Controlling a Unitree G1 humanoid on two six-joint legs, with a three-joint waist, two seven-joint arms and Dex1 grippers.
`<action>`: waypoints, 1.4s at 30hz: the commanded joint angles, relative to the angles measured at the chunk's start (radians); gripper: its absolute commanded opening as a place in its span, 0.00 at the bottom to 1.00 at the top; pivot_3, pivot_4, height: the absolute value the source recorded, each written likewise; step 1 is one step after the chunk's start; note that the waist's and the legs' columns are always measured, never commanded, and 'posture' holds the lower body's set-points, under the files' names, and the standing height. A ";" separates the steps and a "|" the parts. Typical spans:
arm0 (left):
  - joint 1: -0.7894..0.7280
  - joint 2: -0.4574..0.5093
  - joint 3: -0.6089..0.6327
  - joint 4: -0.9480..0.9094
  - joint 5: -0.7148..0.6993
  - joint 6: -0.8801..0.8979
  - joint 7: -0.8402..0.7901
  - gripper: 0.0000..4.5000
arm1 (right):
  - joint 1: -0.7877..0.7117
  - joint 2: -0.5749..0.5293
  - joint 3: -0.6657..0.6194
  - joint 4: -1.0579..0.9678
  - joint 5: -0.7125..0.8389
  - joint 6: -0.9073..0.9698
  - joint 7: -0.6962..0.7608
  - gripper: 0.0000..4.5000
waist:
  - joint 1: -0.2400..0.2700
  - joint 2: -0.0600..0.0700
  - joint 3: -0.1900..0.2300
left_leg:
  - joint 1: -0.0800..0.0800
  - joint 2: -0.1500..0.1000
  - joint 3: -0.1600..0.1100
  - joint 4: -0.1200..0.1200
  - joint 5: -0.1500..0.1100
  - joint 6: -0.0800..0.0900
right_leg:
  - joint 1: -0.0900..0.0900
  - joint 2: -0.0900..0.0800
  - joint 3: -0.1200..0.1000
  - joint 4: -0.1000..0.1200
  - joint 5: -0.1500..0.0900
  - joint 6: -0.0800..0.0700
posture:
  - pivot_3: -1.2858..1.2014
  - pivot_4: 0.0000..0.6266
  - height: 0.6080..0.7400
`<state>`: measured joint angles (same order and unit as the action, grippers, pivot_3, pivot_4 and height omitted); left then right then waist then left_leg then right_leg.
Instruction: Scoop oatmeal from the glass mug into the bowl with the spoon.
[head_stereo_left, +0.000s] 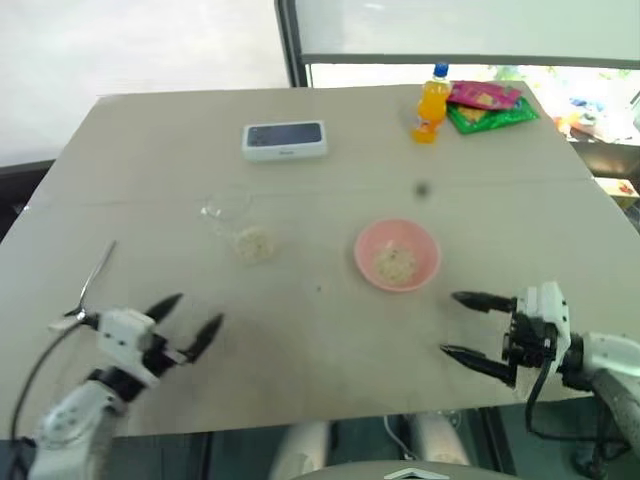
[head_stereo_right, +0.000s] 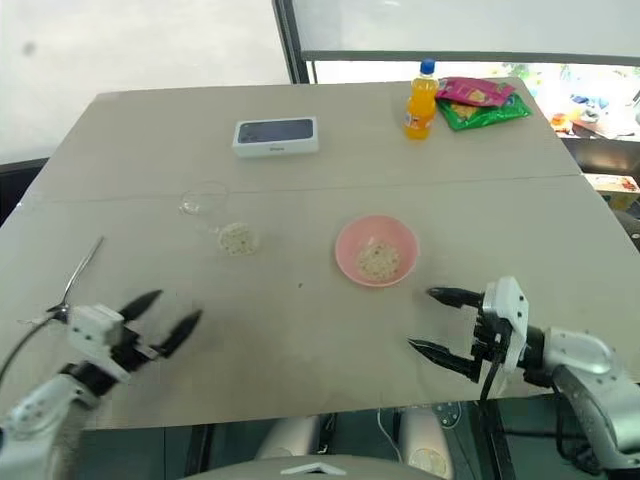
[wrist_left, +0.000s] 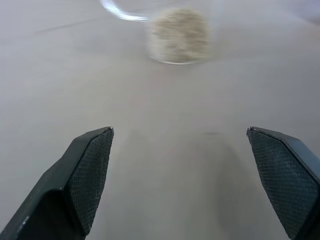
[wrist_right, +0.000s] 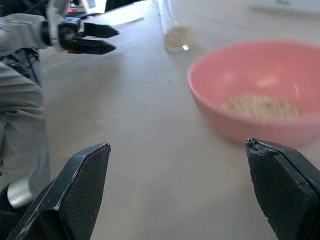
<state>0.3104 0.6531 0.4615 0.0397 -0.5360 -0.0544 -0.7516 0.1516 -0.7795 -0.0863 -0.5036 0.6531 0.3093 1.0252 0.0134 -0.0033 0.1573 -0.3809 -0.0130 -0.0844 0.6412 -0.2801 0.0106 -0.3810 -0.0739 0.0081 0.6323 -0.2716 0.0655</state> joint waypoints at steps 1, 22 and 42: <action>-0.059 0.097 0.099 0.079 -0.022 0.089 -0.002 1.00 | -0.082 -0.026 0.019 -0.075 0.055 0.064 0.020 1.00 | 0.000 -0.003 0.004 | -0.001 0.000 0.000 0.000 0.000 0.000 | 0.000 0.000 0.000 0.000 0.000 0.000 | 0.52 0.24 1.00; -0.266 0.286 0.104 0.419 0.168 0.379 0.106 1.00 | -0.167 0.050 0.079 -0.040 -0.009 0.089 -0.026 1.00 | -0.014 -0.009 0.009 | -0.003 -0.002 0.002 0.003 0.001 -0.003 | -0.008 -0.003 0.002 0.012 0.001 0.000 | 0.52 0.24 1.00; -0.491 0.410 -0.056 0.930 0.279 0.267 -0.075 0.00 | -0.147 0.125 0.105 -0.041 -0.051 0.075 -0.079 1.00 | -0.055 0.002 0.004 | 0.009 0.000 0.008 0.008 0.003 -0.004 | -0.008 0.004 0.011 0.032 0.000 0.000 | 0.52 0.24 1.00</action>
<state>-0.1956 1.0729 0.4026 0.9220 -0.2825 0.2386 -0.8555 -0.0003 -0.6590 0.0235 -0.5301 0.5991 0.4050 0.9499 -0.0416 -0.0008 0.1609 -0.3723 -0.0132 -0.0761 0.6495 -0.2771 0.0067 -0.3892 -0.0700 0.0189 0.6647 -0.2714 0.0657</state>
